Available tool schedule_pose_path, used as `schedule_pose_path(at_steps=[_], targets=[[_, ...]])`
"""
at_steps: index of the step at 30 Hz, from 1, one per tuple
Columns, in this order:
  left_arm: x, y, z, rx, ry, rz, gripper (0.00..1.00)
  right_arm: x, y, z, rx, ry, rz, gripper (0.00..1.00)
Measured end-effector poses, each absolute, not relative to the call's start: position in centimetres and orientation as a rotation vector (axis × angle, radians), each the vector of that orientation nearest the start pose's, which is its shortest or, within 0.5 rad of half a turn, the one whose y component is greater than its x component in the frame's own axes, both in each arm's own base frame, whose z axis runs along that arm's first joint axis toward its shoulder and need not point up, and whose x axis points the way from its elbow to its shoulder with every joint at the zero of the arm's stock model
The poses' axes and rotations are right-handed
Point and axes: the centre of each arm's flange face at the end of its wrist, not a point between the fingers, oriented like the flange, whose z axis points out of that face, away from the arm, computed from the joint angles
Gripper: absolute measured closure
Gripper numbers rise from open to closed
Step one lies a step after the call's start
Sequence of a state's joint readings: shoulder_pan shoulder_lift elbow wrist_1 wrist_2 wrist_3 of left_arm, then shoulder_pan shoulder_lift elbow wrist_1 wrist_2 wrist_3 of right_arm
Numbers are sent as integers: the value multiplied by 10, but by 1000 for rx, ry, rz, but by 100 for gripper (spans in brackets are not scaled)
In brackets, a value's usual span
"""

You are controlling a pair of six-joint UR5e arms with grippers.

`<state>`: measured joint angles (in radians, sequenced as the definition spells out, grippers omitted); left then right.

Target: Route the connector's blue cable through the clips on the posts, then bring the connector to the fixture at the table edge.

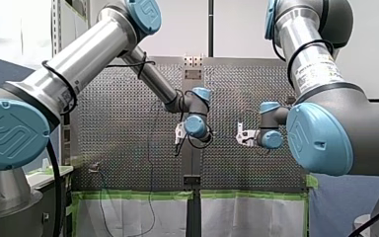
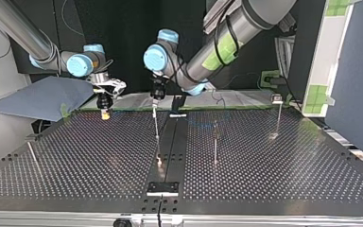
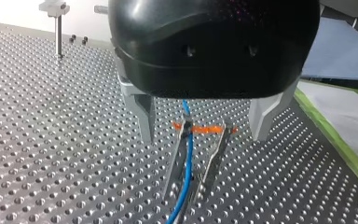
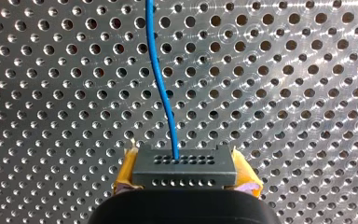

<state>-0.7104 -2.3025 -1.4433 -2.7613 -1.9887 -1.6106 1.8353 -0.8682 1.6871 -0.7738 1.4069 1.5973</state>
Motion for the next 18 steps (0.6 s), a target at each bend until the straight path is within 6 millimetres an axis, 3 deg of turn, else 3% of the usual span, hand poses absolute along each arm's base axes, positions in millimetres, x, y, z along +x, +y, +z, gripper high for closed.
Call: schedule_pose_path(at_steps=[18], targets=[[432, -516, 137, 312, 1759, -176, 0, 310, -575, 96, 1549, -1033, 1514, 100]])
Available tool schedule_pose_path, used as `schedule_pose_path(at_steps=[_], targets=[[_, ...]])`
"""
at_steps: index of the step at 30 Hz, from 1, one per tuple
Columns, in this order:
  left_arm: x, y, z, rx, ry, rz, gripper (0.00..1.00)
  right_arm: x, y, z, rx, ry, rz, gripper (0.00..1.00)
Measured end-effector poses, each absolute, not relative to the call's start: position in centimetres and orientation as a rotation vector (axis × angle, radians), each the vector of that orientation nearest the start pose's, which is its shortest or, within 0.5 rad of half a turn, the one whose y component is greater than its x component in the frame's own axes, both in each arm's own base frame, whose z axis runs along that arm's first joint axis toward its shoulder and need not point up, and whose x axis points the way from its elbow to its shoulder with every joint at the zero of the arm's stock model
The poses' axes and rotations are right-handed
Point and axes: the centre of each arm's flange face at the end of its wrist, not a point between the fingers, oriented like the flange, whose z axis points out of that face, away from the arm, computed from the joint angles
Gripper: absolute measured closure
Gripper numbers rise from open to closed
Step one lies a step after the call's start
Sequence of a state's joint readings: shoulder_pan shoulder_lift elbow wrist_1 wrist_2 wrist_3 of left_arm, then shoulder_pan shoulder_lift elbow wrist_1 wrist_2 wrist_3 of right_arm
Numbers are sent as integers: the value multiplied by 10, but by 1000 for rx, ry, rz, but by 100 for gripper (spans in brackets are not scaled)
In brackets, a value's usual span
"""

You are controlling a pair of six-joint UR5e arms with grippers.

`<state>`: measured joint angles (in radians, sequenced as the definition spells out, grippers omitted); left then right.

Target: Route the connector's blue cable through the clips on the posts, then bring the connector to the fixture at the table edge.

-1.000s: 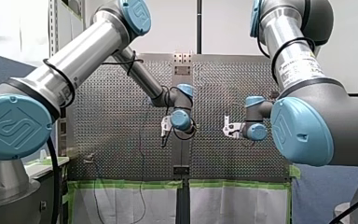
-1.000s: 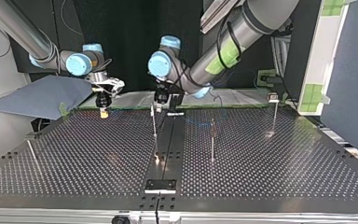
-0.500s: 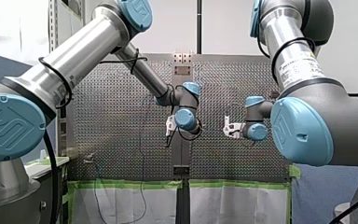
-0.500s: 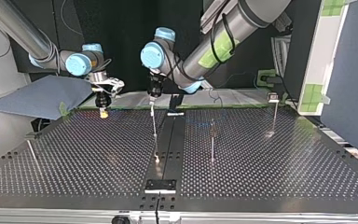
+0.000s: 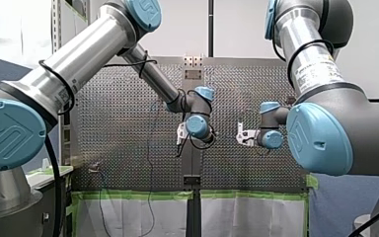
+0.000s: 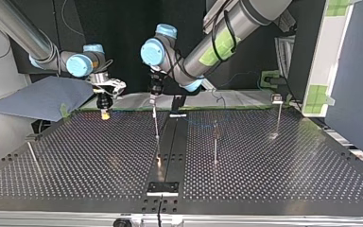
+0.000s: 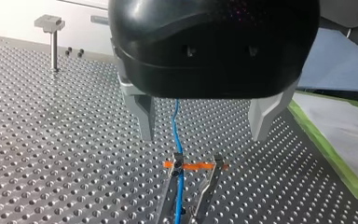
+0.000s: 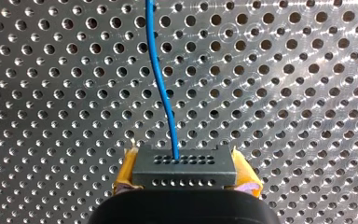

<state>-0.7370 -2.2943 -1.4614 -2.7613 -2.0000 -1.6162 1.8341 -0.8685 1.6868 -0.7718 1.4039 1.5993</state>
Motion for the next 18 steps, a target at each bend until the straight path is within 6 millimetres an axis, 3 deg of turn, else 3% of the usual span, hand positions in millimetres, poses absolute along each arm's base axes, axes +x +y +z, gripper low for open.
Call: schedule_pose_path(at_steps=[18], targets=[[428, -518, 137, 295, 1760, -173, 0, 311, -574, 96, 1556, -1039, 1512, 100]])
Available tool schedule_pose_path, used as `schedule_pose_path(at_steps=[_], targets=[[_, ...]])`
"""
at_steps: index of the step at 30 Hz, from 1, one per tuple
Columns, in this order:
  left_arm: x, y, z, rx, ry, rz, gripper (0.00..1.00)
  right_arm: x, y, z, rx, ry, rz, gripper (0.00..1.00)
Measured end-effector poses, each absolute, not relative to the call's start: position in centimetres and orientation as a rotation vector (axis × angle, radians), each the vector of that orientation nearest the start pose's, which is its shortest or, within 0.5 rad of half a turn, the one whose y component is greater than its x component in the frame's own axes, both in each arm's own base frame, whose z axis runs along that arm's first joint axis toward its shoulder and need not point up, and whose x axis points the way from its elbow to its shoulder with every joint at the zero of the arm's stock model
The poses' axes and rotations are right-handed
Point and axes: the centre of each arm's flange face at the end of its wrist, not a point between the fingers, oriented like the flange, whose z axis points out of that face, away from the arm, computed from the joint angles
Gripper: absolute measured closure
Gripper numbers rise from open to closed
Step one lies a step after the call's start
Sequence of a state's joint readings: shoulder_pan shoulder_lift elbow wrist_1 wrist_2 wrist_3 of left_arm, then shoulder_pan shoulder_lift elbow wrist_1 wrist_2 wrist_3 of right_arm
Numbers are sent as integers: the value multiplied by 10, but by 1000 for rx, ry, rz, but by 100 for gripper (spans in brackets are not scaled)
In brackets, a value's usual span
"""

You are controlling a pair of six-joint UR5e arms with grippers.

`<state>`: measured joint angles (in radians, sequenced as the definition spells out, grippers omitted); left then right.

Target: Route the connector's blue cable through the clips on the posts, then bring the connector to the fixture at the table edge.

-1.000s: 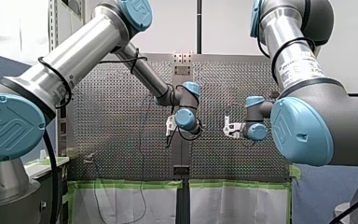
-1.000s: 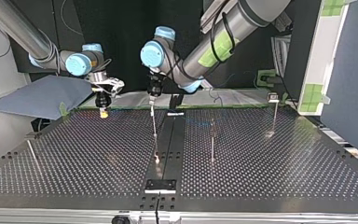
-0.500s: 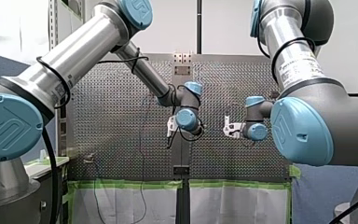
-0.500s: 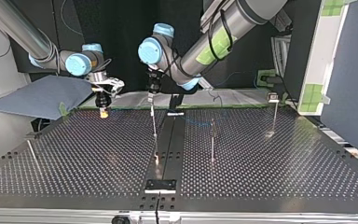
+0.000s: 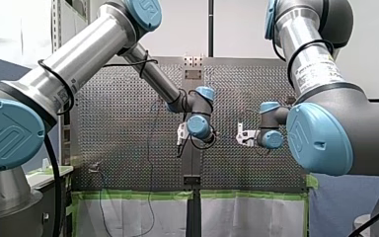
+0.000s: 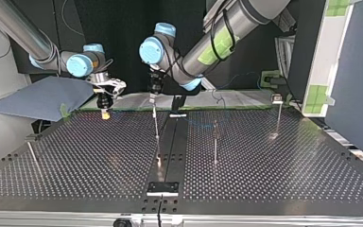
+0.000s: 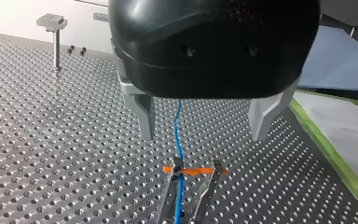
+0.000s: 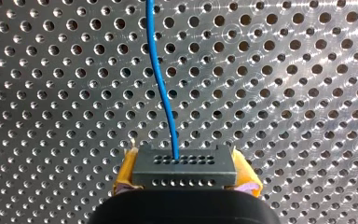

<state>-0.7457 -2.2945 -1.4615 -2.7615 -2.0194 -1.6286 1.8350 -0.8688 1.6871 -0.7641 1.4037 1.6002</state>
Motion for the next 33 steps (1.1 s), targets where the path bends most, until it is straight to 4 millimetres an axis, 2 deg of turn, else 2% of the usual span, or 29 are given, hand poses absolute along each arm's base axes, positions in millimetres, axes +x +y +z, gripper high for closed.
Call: schedule_pose_path(at_steps=[33], targets=[[424, -518, 143, 261, 1764, -186, 0, 311, -574, 96, 1561, -1037, 1515, 100]])
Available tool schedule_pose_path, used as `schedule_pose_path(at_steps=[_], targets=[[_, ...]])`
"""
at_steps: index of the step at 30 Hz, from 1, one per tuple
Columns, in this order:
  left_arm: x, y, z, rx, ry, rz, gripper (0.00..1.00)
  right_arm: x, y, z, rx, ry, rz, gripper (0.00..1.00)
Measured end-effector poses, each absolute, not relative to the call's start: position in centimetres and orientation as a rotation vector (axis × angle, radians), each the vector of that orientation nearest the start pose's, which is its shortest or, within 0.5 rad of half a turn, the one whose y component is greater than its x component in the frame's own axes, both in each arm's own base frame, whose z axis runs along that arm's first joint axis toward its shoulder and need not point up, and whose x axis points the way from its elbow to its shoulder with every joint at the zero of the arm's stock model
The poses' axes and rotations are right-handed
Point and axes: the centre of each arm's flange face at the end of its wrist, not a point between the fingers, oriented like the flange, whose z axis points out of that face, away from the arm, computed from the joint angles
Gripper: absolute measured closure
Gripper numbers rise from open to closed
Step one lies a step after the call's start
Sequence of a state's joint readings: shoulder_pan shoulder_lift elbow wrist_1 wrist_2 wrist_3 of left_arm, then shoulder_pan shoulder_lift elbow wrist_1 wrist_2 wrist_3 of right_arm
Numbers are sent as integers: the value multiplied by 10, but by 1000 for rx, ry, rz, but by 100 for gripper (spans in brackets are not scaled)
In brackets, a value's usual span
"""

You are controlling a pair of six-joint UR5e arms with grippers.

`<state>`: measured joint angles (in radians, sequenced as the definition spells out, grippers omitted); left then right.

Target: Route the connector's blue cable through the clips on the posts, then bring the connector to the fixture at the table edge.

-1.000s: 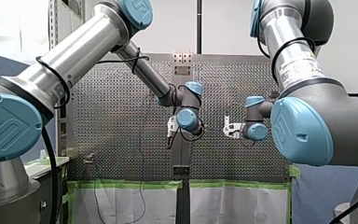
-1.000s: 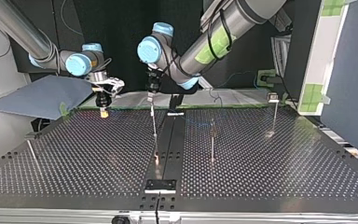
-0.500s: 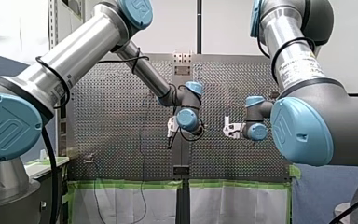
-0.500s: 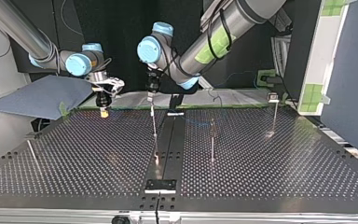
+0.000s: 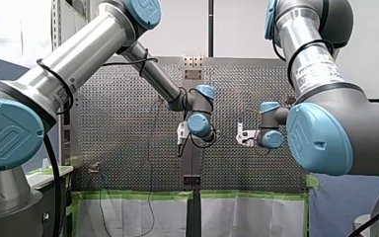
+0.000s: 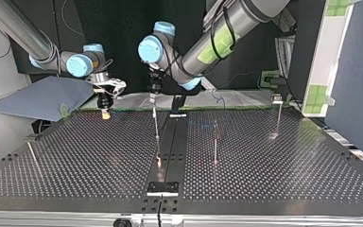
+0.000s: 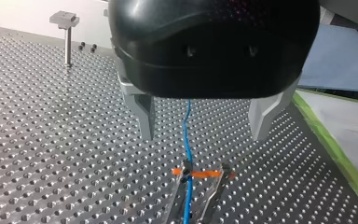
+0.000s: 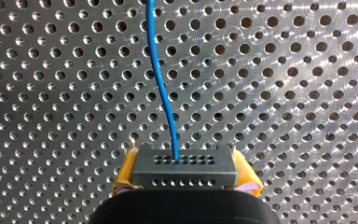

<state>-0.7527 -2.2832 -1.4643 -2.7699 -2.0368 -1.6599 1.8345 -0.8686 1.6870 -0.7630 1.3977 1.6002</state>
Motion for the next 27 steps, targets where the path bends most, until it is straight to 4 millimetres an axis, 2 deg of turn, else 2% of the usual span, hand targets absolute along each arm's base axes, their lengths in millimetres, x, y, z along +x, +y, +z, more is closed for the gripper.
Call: schedule_pose_path(at_steps=[8, 27], targets=[[412, -512, 147, 263, 1765, -185, 0, 311, -574, 96, 1560, -1036, 1516, 100], [389, -477, 197, 79, 1647, -300, 0, 311, -574, 96, 1560, -1039, 1517, 100]])
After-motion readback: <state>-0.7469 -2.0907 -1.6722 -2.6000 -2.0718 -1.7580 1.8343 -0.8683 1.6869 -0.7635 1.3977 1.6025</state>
